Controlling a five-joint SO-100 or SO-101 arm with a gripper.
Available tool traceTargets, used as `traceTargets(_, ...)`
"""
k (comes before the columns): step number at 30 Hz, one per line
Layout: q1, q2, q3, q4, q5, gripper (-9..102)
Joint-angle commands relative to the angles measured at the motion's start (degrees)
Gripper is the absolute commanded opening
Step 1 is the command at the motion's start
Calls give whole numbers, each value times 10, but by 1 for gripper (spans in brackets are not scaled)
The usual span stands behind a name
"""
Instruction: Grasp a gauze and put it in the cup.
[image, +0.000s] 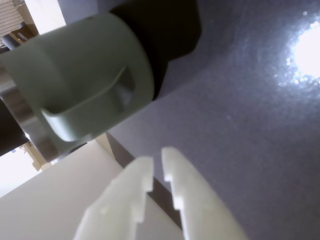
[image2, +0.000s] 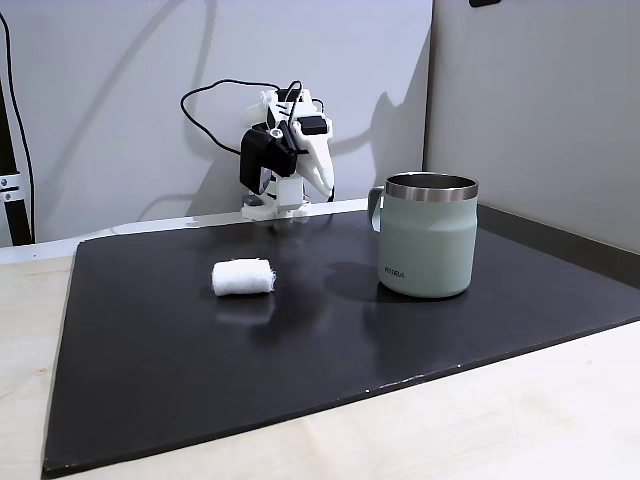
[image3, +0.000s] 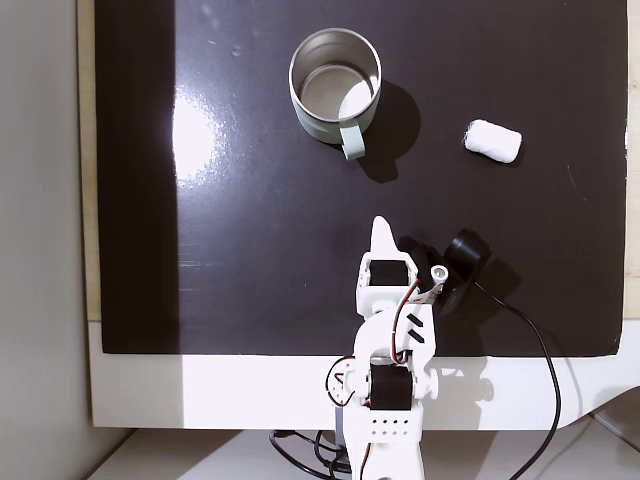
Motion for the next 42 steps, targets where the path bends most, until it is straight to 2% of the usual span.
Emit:
traceTargets(1,-21,4,-4,-18,-14,0)
traceTargets(17,-11,5,-7,-17,-14,0)
traceTargets(25,8,-4,-126,85,-14,0)
traceTargets(29,17,-87,-224,139,-16,0)
traceTargets(35,69,-301,-425,216,-20,0)
traceTargets(42,141,-486,-607,275,-104,0)
